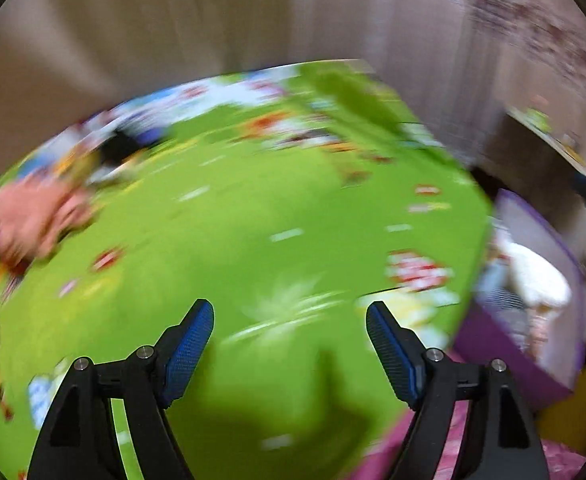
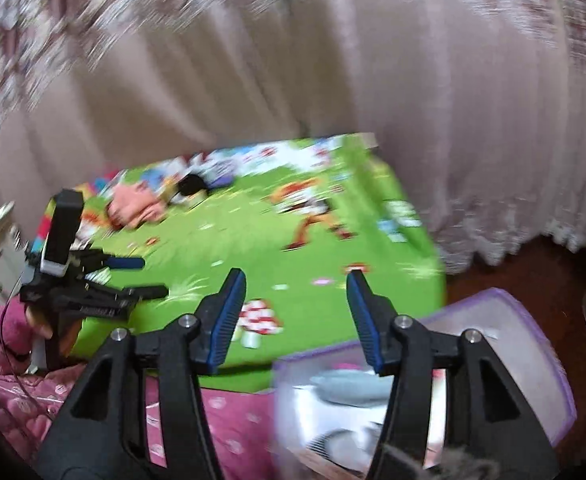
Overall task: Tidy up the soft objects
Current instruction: 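Return to the mat and grasp the pink fuzzy plush with the right tool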
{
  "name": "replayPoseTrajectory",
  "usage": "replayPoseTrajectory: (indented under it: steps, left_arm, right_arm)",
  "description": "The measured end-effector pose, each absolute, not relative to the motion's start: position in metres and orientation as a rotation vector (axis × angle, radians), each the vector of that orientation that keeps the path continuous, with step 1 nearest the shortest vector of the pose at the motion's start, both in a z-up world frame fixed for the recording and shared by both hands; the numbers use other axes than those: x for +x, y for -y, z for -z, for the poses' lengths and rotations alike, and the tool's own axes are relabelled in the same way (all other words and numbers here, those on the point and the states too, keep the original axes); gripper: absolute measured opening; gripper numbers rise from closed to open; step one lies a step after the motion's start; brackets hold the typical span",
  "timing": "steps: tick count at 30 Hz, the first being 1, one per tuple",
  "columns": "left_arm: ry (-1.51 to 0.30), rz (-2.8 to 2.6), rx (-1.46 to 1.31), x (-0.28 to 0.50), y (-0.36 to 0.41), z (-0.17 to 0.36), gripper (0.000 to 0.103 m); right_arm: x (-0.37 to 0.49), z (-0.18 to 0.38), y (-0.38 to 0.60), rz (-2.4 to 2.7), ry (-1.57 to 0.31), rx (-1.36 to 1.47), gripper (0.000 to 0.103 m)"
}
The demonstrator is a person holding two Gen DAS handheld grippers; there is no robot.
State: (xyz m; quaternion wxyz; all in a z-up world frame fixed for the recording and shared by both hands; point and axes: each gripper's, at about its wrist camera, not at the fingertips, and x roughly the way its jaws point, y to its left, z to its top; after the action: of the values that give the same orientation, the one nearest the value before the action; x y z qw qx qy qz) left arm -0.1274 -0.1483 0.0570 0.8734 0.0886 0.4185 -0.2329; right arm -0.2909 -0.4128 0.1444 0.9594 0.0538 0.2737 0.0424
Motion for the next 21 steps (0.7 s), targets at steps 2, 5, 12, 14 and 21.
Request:
replayPoseTrajectory:
  steps: [2,5,12,14,21]
  left_arm:
    - [-0.903,0.377,0.122,-0.112,0.100,-0.046,0.080]
    - [-0.916,0.240,0.026,-0.097,0.039,-0.036,0.080]
    - [-0.867,-0.027,-0.110,-0.077,-0.071,-0.023,0.080]
    - [-0.845,-0.077,-0.173,-0.076,-0.093,-0.019,0.080]
    - [-0.810,-0.079,-0.357,-0.078,-0.116,-0.015,0.086]
  right_arm:
    - [-0.267,-0.134,0.381,-0.167,-0.597,0.088,0.063]
    - [-0.232,-0.114,0.335,-0.292,-0.674,0.065,0.066]
    - [-0.147,-0.073,0.251,-0.475,-0.826,0.023,0.071]
    - [-0.122,-0.068,0.233,-0.503,-0.854,0.023,0.072]
    - [-0.026,-0.063,0.157,-0.616,-0.875,-0.079,0.075]
